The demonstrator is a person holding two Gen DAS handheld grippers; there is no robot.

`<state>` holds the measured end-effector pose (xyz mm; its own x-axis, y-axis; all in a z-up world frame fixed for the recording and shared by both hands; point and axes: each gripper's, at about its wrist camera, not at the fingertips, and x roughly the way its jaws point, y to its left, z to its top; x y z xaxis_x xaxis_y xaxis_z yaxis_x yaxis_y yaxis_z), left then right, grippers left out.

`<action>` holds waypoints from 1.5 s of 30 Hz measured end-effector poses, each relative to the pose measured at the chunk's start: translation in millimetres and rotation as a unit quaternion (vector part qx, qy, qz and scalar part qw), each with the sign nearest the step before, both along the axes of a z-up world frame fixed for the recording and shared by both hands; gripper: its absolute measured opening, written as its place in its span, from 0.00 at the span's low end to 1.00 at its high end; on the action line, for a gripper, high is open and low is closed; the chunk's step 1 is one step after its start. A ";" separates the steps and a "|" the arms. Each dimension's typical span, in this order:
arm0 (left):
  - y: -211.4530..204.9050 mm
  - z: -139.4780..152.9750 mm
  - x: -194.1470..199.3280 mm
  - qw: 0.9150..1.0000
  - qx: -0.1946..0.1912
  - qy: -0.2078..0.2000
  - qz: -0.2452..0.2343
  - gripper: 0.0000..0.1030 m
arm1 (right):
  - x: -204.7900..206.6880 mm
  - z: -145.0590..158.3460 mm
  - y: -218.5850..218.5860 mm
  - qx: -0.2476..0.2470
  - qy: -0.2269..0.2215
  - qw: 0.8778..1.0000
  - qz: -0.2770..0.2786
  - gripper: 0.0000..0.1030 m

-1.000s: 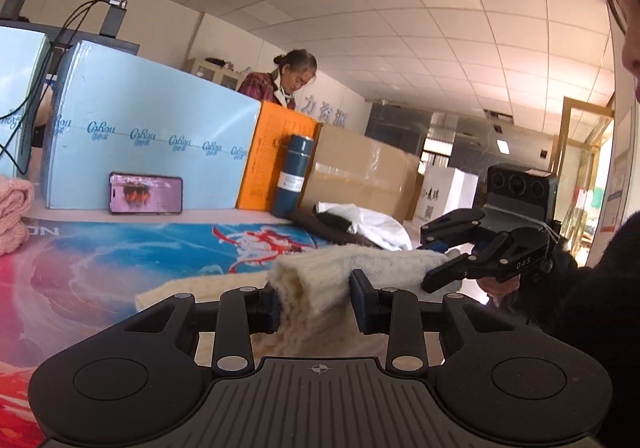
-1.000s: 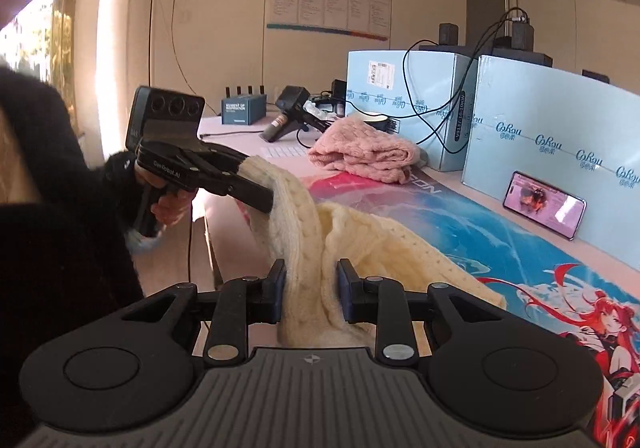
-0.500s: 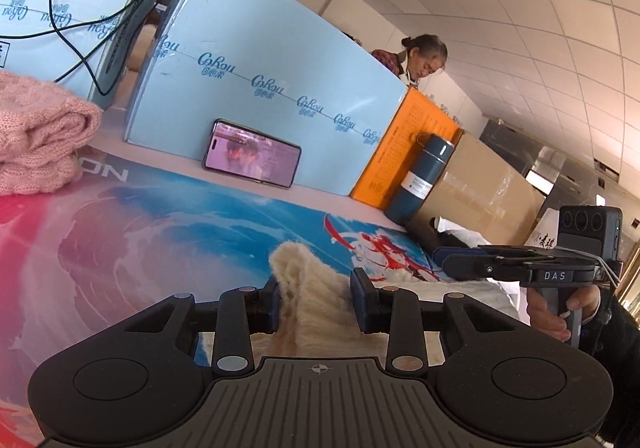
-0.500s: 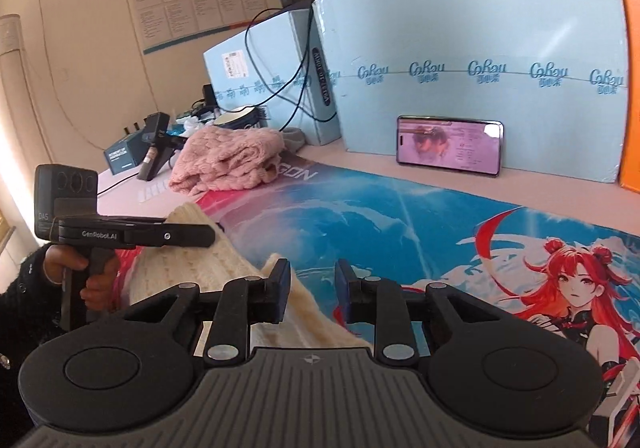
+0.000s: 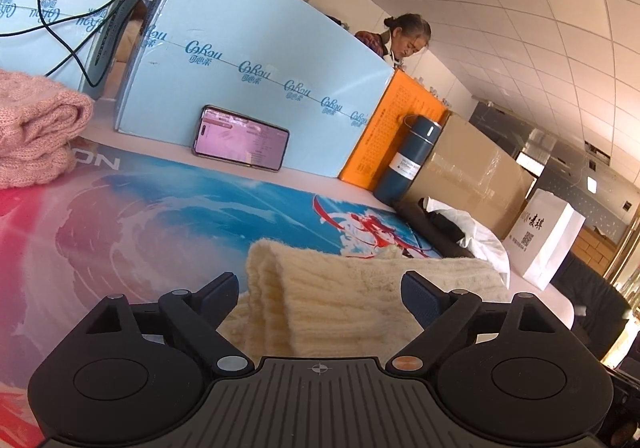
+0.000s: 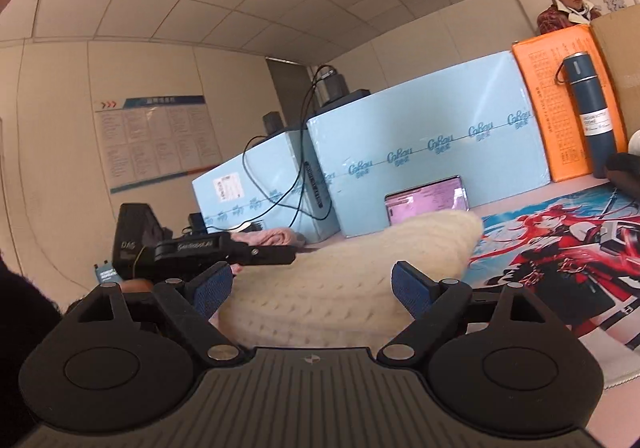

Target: Fold clothes

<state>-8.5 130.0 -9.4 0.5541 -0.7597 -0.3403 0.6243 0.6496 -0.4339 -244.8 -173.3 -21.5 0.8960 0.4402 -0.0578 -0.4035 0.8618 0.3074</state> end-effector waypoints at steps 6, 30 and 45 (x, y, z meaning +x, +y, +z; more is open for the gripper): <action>-3.9 6.3 -10.9 0.999 0.017 -0.042 0.024 0.19 | 2.3 -1.2 5.7 0.024 -0.004 0.999 0.039 0.84; -45.6 14.4 6.6 0.982 0.126 -0.100 0.100 0.24 | 63.9 17.1 17.7 0.033 0.060 0.998 -0.010 0.89; -70.4 17.2 -38.1 0.959 0.196 -0.202 0.022 0.88 | 68.3 4.3 -7.3 0.045 0.089 0.995 0.017 0.94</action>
